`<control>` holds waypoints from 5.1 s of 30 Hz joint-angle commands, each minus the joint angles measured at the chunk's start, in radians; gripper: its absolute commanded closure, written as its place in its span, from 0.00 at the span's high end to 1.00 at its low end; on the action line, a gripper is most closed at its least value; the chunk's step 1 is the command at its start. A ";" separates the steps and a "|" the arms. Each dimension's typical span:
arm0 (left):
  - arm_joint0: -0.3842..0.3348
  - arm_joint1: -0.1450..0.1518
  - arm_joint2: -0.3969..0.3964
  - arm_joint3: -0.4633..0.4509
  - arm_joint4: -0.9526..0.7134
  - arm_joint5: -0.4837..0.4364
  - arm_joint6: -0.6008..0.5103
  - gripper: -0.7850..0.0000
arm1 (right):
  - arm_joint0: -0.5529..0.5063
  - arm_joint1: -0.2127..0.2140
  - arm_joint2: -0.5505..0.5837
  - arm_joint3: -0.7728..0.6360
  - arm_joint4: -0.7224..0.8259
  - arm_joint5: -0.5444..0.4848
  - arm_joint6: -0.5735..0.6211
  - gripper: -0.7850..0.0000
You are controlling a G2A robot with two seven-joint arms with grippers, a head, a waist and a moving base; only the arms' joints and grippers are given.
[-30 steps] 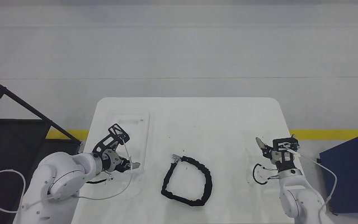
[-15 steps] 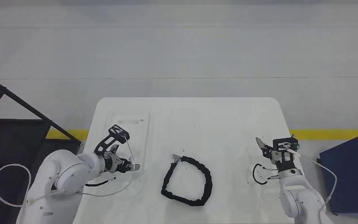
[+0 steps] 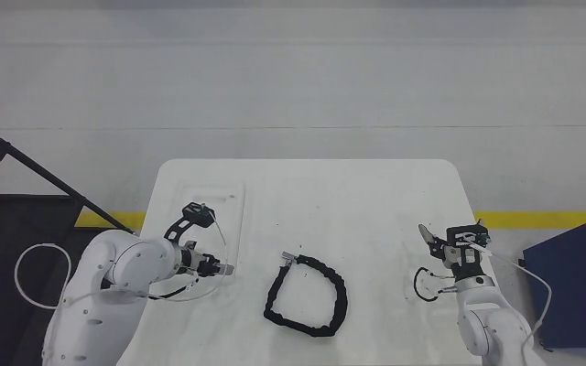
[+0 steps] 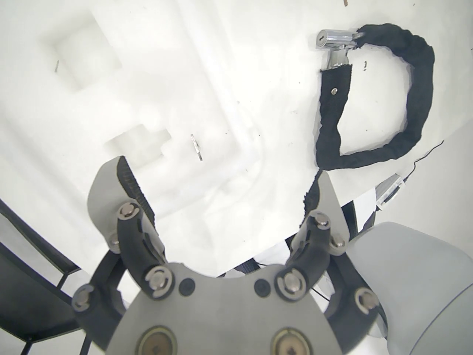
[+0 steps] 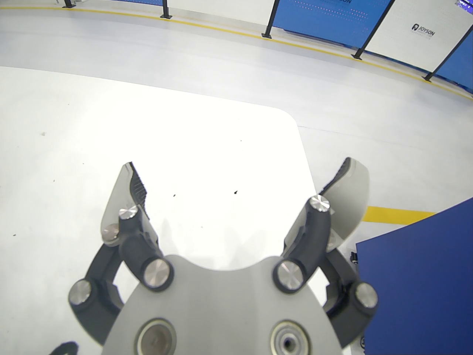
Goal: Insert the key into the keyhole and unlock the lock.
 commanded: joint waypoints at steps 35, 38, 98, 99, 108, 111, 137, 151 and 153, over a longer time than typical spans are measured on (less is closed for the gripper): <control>-0.085 0.027 0.076 0.160 -0.027 0.035 0.019 0.43 | 0.000 0.000 0.000 0.000 0.000 0.000 0.000 1.00; -0.086 0.029 0.078 0.160 -0.029 0.037 0.021 0.47 | 0.000 0.000 0.000 0.000 0.000 0.000 0.000 1.00; -0.072 0.084 -0.037 -0.008 -0.109 0.120 0.031 0.00 | 0.000 0.000 0.000 0.000 0.000 0.000 0.000 1.00; -0.069 0.082 -0.060 -0.020 -0.197 0.118 0.066 0.00 | 0.000 0.000 0.000 0.000 0.000 0.000 0.000 1.00; 0.015 0.088 -0.227 0.010 -0.545 -0.166 0.228 0.00 | 0.000 0.000 0.000 0.000 0.000 0.000 0.000 1.00; 0.043 0.091 -0.276 0.067 -0.725 -0.247 0.223 0.00 | 0.000 0.000 0.000 0.000 0.000 0.000 0.000 1.00; -0.111 0.088 0.118 0.400 -1.195 -0.609 0.386 0.00 | 0.000 0.000 0.000 0.000 0.000 0.000 0.000 1.00; -0.257 0.073 0.318 0.570 -1.261 -0.646 0.423 0.00 | 0.002 0.001 0.002 0.013 -0.051 -0.004 -0.027 1.00; -0.257 0.073 0.318 0.570 -1.261 -0.646 0.423 0.00 | 0.003 0.001 -0.011 0.020 -0.096 -0.008 -0.053 1.00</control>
